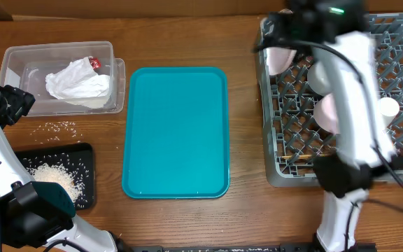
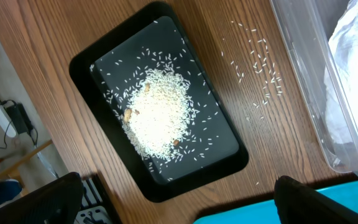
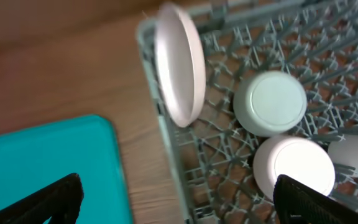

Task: Sort waste into correct bins and load items into the dishwasher
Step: 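Stand the plate upright in the rack's back-left slot and release it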

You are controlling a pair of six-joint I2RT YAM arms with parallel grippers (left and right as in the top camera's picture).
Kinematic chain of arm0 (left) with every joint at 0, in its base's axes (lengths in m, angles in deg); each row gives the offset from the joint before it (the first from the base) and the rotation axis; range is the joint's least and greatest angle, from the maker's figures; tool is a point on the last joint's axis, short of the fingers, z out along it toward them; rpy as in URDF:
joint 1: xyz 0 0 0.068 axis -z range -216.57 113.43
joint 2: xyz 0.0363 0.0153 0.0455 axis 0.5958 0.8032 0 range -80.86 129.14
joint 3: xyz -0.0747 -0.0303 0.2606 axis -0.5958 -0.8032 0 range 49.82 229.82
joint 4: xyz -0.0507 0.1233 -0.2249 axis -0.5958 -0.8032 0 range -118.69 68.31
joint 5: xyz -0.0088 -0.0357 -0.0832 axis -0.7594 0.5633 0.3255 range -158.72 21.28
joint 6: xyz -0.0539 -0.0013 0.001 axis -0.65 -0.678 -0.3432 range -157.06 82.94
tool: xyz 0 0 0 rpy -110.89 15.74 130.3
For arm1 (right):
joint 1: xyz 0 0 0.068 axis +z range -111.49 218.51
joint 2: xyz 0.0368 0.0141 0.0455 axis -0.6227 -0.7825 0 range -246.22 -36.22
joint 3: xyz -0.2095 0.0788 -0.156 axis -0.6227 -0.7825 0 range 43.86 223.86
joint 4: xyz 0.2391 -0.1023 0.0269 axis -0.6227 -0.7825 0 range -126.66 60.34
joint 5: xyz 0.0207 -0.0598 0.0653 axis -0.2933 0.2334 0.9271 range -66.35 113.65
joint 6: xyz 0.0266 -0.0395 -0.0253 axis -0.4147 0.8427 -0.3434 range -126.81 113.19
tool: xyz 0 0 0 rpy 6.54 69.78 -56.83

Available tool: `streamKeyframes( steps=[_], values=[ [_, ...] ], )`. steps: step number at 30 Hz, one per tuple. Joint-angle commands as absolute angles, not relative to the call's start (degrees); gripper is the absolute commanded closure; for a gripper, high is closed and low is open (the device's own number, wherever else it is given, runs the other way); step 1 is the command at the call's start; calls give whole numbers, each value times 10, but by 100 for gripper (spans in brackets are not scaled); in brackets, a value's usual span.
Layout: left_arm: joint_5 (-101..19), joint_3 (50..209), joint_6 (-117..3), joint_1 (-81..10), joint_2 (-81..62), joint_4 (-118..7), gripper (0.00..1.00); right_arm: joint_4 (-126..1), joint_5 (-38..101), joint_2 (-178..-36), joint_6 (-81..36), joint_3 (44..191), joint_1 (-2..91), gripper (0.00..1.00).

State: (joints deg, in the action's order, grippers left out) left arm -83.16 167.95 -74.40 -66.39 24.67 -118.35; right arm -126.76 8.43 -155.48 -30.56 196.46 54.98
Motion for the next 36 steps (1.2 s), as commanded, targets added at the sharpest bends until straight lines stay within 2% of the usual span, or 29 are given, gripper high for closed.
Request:
streamKeyframes(
  steps=[1,8,14,23,28,36],
  values=[
    [-841,1683,-743,-665,237,-1185,0,-1267,163,-1444,-306,1991,543,0],
    [-841,1683,-743,-665,237,-1185,0,-1267,221,-1336,-269,1926,586,0],
    [-841,1683,-743,-665,237,-1185,0,-1267,213,-1181,-284,1719,593,0],
    [-841,1683,-743,-665,237,-1185,0,-1201,187,-1014,-354,1516,592,0],
    [-841,1683,-743,-665,237,-1185,0,-1253,188,-1003,-354,1499,592,0],
    [-841,1683,-743,-665,237,-1185,0,-1262,188,-1009,-354,1499,592,0]
  ],
)
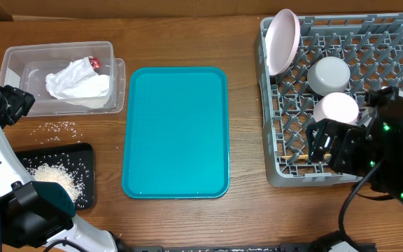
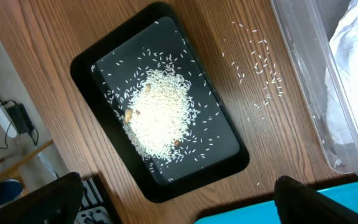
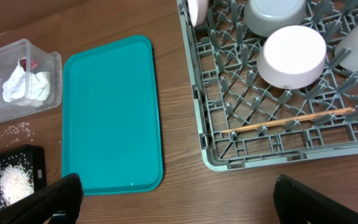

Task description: Sort waste into correct bins and load items into the dishwasher

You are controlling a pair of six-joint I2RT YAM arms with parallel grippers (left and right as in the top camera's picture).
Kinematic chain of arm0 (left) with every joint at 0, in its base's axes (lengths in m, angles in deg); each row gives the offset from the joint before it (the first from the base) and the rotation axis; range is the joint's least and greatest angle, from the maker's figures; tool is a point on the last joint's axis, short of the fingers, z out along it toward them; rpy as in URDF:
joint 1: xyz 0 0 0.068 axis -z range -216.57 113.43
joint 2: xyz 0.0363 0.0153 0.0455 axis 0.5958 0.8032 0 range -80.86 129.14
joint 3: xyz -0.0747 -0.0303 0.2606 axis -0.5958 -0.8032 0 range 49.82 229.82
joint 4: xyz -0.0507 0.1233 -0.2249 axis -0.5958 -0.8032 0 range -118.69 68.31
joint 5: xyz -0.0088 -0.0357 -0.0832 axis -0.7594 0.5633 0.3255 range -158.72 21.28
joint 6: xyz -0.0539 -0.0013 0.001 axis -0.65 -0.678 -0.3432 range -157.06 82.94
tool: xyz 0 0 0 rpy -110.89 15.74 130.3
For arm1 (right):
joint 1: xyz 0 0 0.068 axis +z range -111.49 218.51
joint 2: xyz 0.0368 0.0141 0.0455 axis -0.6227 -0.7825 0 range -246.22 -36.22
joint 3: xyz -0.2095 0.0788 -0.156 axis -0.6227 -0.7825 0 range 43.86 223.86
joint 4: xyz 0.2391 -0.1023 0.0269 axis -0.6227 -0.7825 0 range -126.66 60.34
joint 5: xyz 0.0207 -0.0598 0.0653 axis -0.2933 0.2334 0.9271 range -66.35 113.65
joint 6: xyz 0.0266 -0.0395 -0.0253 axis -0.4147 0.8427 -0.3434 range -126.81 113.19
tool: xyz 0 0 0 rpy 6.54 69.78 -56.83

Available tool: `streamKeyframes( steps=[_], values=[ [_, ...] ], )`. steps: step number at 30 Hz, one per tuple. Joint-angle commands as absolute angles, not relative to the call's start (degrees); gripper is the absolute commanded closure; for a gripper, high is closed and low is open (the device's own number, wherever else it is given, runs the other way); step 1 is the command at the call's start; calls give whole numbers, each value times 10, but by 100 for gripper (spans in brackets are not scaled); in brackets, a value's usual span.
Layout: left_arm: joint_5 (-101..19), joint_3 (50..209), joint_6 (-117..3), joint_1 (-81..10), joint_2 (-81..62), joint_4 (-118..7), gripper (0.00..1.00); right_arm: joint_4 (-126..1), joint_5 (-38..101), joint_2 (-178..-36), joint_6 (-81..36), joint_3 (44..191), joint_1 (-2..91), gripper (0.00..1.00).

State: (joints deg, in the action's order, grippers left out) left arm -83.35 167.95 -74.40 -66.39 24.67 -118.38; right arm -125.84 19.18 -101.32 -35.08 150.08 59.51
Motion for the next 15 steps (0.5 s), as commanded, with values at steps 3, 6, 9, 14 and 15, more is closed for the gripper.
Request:
streamKeyframes(
  steps=[3,6,9,14,15],
  values=[
    [-841,1683,-743,-665,237,-1185,0,-1267,190,-1009,-354,1499,592,0],
    [-841,1683,-743,-665,237,-1185,0,-1258,221,-1009,-354,1497,593,0],
    [-841,1683,-743,-665,237,-1185,0,-1226,214,-1008,-348,1474,601,0],
    [-841,1683,-743,-665,237,-1185,0,-1167,210,-982,-321,1385,601,0],
    [-841,1683,-743,-665,237,-1185,0,-1149,210,-967,-321,1353,598,0]
  ],
)
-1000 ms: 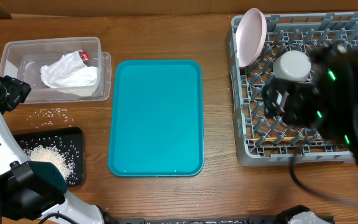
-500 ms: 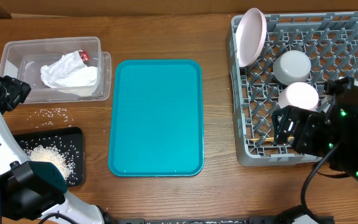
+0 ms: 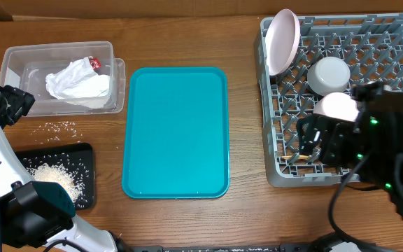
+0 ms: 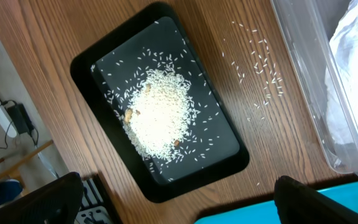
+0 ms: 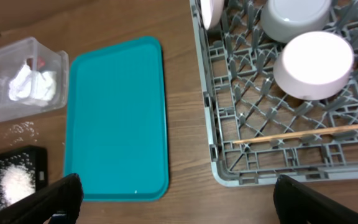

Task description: Sort waste into correct bins and load items into the dishwasher

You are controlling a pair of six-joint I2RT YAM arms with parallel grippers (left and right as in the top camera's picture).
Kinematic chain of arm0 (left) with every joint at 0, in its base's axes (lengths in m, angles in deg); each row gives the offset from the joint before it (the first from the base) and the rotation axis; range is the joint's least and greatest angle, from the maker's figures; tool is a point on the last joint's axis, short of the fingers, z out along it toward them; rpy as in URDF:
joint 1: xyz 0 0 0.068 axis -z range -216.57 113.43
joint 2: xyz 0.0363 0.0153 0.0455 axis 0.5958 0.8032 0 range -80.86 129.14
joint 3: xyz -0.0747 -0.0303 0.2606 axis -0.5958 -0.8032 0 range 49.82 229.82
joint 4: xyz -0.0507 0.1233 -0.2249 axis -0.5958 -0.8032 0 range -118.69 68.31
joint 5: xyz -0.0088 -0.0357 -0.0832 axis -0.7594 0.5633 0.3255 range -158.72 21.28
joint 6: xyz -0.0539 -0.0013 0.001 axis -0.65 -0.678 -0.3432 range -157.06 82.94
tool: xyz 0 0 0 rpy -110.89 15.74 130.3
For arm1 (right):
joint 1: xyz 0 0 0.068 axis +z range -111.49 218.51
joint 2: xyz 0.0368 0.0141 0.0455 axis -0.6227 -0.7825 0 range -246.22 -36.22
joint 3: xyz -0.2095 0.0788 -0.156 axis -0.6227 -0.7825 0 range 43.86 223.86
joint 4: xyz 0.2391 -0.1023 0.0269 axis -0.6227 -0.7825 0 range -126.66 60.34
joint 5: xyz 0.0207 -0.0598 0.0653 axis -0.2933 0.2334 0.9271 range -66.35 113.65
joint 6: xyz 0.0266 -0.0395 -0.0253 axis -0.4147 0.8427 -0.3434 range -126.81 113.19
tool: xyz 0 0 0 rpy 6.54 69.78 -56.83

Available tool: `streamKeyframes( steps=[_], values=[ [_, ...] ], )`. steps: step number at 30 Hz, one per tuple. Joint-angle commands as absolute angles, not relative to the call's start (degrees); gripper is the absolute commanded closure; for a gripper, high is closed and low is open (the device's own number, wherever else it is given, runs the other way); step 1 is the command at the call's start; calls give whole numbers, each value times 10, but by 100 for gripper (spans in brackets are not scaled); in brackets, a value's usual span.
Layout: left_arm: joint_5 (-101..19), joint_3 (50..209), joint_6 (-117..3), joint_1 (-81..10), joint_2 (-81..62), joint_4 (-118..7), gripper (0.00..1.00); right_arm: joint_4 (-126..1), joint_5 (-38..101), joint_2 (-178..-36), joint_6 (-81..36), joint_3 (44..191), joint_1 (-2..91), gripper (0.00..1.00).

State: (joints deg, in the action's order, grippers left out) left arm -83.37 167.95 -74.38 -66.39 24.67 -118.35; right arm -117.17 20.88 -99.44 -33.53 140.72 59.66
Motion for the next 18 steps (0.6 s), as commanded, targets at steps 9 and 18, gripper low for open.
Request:
streamKeyframes(
  steps=[9,18],
  values=[
    [-841,1683,-743,-665,237,-1185,0,-874,290,-757,-236,1036,543,0],
    [-841,1683,-743,-665,237,-1185,0,-612,365,-560,-176,748,483,0]
  ],
)
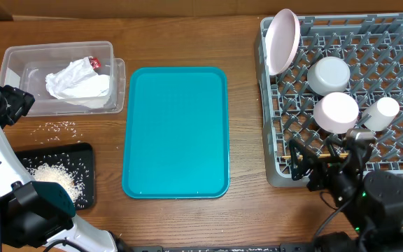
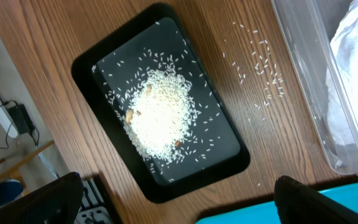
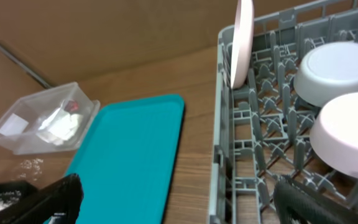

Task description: Sort waste into correct bins and load items into the dishwasher

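Observation:
The grey dish rack (image 1: 272, 105) at the right holds an upright pink plate (image 1: 283, 40), an upturned grey bowl (image 1: 329, 75), an upturned pink bowl (image 1: 336, 110) and a white cup (image 1: 382, 112). A clear bin (image 1: 19, 59) at the far left contains crumpled white paper (image 1: 79, 80). A black tray (image 1: 82, 157) carries a heap of rice (image 2: 160, 118). My right gripper (image 1: 325, 162) hovers open and empty over the rack's front edge. High above the black tray, my left gripper (image 2: 176, 205) is open and empty.
An empty teal tray (image 1: 175, 131) lies in the middle of the table. Loose rice grains (image 1: 60, 127) are scattered on the wood between the bin and the black tray. A cardboard wall (image 3: 104, 31) runs along the table's far side.
My right arm has drawn back toward the table's front edge, and its camera now looks slantwise across the rack and teal tray. The left arm and all objects are unchanged.
My right arm first reached over the rack's far left corner beside the pink plate, gripper open. It then stood high over the rack's front part, and now sits low at the front edge. The left arm stayed above the black tray throughout.

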You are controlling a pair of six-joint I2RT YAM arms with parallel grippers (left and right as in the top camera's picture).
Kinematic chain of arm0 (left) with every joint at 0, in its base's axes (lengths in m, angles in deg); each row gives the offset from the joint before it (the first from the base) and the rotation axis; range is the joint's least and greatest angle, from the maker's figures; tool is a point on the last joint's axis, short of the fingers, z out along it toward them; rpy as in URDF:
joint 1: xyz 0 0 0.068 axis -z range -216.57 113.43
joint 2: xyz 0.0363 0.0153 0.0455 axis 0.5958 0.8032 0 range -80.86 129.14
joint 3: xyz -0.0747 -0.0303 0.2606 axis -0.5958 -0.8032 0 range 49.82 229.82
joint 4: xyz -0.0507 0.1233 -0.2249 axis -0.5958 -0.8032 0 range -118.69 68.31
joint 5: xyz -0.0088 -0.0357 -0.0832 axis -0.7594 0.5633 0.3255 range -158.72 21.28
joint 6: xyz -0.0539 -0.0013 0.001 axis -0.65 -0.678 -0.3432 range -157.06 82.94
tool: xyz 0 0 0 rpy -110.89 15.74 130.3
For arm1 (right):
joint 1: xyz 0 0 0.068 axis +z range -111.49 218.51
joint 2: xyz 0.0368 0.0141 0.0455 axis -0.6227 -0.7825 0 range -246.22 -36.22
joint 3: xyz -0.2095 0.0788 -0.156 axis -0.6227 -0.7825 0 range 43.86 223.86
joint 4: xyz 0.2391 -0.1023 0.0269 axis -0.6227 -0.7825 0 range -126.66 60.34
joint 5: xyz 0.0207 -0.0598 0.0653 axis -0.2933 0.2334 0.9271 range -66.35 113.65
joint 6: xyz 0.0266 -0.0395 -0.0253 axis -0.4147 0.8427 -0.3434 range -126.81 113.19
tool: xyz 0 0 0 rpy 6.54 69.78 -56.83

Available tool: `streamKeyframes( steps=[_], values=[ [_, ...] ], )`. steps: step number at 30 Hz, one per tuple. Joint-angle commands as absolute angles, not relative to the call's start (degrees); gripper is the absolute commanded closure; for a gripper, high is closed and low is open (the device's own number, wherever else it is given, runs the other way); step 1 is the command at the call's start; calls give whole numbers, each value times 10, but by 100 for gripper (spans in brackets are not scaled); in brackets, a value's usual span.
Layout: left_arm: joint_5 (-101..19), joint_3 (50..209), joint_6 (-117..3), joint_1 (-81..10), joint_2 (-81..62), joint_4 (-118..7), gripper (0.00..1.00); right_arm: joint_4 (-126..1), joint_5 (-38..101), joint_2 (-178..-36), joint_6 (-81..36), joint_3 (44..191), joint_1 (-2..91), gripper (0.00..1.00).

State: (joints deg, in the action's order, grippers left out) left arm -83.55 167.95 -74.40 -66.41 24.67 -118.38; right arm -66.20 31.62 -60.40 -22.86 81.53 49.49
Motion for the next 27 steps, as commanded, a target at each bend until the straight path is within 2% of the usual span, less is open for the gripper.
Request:
streamKeyframes(
  steps=[1,11,15,20,27],
  values=[
    [-841,1683,-743,-665,237,-1185,0,-576,380,-542,-158,720,481,0],
    [-841,1683,-743,-665,237,-1185,0,-305,389,-447,-140,526,445,0],
    [-841,1683,-743,-665,237,-1185,0,-240,368,-426,-140,478,439,0],
    [-841,1683,-743,-665,237,-1185,0,-209,318,-391,-140,442,438,0],
    [-841,1683,-743,-665,237,-1185,0,-229,305,-364,-140,443,399,0]
  ],
)
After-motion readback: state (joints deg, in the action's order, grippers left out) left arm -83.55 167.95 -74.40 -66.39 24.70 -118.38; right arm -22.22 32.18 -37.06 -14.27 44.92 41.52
